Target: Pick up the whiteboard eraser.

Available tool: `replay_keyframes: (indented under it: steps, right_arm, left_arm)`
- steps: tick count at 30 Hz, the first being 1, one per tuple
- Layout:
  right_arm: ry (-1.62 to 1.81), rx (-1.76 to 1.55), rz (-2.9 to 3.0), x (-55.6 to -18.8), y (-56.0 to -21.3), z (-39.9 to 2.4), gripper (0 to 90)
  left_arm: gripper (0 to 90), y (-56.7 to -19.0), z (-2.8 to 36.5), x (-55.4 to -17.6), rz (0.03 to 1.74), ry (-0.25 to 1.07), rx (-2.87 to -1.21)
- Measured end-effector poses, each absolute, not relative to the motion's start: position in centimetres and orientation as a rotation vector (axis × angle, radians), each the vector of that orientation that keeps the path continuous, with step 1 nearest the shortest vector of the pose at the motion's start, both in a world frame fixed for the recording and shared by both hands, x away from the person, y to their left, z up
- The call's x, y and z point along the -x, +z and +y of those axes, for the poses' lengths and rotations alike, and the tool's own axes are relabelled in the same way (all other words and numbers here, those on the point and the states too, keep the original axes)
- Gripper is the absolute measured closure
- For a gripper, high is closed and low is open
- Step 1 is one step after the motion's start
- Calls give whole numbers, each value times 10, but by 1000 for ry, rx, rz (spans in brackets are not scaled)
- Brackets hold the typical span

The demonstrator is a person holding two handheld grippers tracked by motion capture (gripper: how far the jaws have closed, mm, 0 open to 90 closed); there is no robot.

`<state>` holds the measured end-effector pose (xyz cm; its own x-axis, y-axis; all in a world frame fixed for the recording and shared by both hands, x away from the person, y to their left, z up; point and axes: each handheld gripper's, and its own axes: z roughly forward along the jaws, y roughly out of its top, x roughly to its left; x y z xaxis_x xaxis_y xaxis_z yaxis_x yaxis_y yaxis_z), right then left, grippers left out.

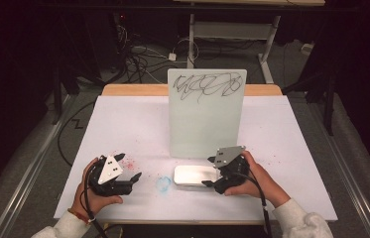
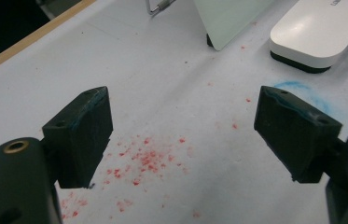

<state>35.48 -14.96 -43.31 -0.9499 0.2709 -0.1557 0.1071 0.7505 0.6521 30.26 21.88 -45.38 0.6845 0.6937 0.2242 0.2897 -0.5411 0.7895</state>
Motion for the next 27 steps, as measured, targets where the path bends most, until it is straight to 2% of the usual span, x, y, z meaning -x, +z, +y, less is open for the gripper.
replay_keyframes:
  steps: [15, 27]
  right_arm:
    - [879, -245, 2860, -379, -459, -115, 247]
    - [862, -219, 2908, -384, -467, -109, 268]
  left_arm:
    - [186, -456, 221, -298, 752, 663, -2155]
    - [186, -458, 220, -298, 742, 651, -2176]
